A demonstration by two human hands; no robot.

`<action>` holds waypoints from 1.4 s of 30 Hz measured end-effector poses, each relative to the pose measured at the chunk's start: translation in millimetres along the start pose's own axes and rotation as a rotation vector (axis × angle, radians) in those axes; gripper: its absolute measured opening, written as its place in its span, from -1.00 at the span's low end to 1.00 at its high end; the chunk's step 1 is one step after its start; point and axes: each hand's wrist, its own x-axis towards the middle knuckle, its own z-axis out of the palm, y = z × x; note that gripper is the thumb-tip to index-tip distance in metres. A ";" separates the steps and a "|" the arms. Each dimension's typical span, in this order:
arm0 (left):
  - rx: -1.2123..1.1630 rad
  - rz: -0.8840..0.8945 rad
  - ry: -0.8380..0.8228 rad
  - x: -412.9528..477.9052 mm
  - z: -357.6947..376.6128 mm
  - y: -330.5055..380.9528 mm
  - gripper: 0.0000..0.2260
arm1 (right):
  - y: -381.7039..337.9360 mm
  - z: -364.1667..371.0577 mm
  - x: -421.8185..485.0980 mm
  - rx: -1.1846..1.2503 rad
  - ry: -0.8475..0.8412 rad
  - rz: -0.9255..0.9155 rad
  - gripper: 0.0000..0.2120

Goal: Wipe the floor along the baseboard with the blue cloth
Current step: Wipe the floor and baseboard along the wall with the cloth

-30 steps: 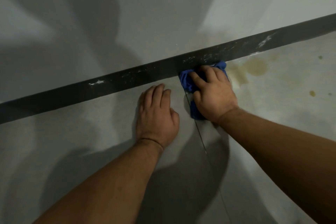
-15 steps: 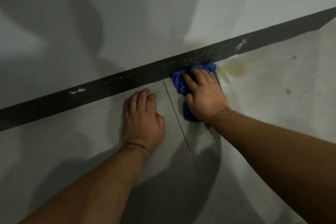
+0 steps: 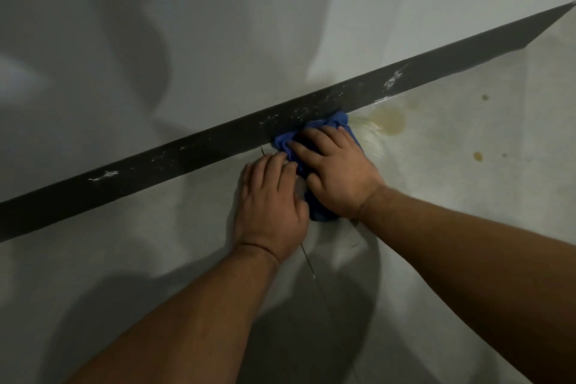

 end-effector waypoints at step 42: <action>0.053 -0.015 -0.048 2.3 0.2 5.1 -0.46 | 64.3 10.5 -47.8 0.018 0.102 0.330 -0.39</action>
